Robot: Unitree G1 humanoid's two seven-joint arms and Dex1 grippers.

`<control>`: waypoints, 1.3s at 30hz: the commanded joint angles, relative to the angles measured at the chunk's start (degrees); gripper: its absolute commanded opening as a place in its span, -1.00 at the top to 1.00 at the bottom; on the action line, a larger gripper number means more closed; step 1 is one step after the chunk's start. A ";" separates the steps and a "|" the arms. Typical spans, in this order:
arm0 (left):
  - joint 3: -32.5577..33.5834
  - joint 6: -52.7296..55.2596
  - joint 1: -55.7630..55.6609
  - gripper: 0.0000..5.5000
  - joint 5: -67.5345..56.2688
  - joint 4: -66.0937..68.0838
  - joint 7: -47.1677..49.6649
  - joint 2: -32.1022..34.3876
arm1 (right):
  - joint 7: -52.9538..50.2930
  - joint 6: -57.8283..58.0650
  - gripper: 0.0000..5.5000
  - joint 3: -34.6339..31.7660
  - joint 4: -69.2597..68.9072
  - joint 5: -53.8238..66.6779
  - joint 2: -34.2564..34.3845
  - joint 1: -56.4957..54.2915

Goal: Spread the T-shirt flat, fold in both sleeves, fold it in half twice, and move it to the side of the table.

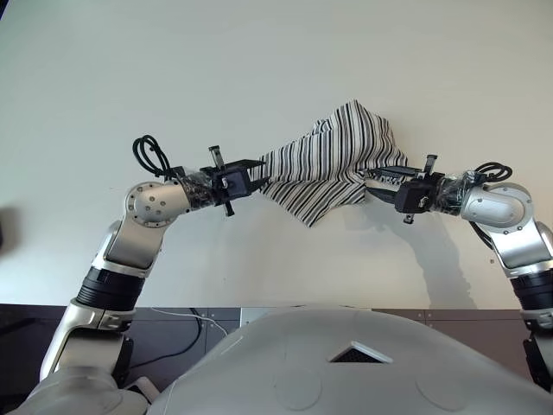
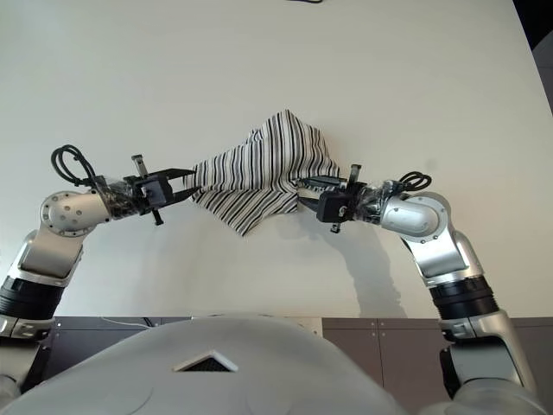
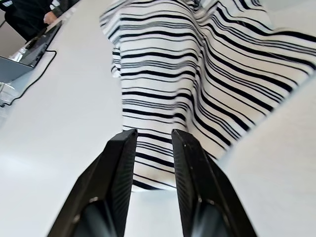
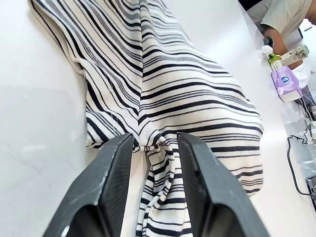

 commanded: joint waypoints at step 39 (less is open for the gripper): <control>-1.88 -7.88 1.59 0.54 8.39 17.70 8.84 -1.55 | 8.88 17.76 0.95 0.16 -6.12 30.35 -0.19 -14.18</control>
